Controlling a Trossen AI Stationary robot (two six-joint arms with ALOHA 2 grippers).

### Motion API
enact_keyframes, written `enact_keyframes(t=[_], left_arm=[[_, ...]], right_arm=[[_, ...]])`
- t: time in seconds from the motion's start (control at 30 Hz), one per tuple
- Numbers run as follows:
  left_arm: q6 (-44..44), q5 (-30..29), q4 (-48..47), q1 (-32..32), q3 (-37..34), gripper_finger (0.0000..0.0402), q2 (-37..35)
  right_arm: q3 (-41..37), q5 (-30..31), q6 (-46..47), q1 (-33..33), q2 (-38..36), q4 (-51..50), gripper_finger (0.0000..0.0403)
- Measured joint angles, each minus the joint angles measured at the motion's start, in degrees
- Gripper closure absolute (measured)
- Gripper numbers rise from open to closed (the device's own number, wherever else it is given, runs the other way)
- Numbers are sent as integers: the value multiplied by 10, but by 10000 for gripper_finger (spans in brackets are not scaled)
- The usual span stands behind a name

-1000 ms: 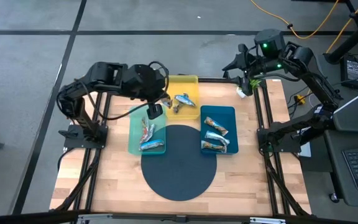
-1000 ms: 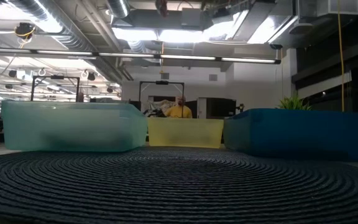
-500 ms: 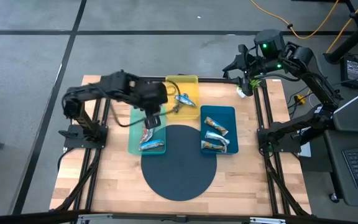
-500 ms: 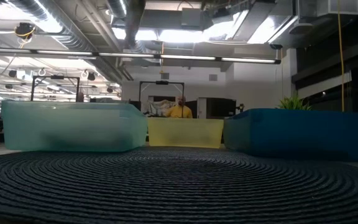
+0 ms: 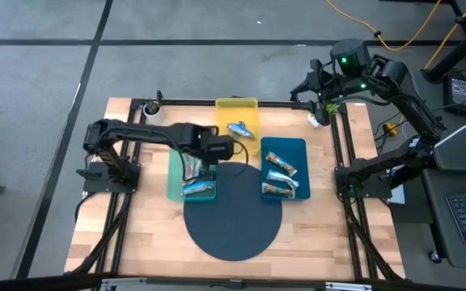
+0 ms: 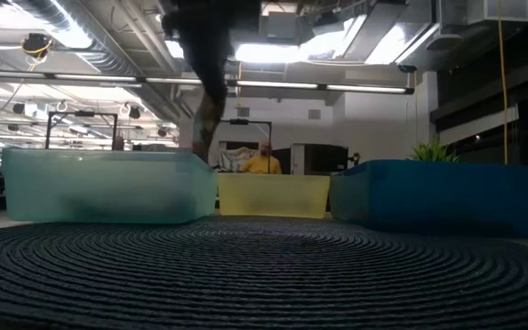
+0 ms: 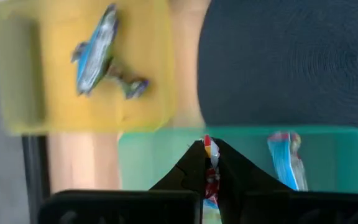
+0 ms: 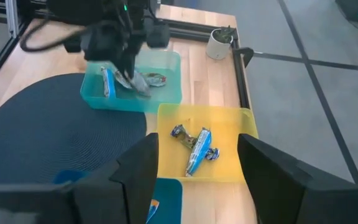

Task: Pick and place Granola Bars by type
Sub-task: Put the red granola bar into the light blue bin

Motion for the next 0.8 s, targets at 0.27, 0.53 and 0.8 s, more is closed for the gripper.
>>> enact_keyframes(t=[0.27,0.53,0.8], left_arm=[[27,93,99,0,-108,393,0],[20,165,123,0,-131,392,0],[-101,159,88,56,-130,380,-6]], right_arm=[[0,0,0,0,0,-39,182],[0,0,0,0,0,-49,182],[0,-2,-1,0,0,-52,182]])
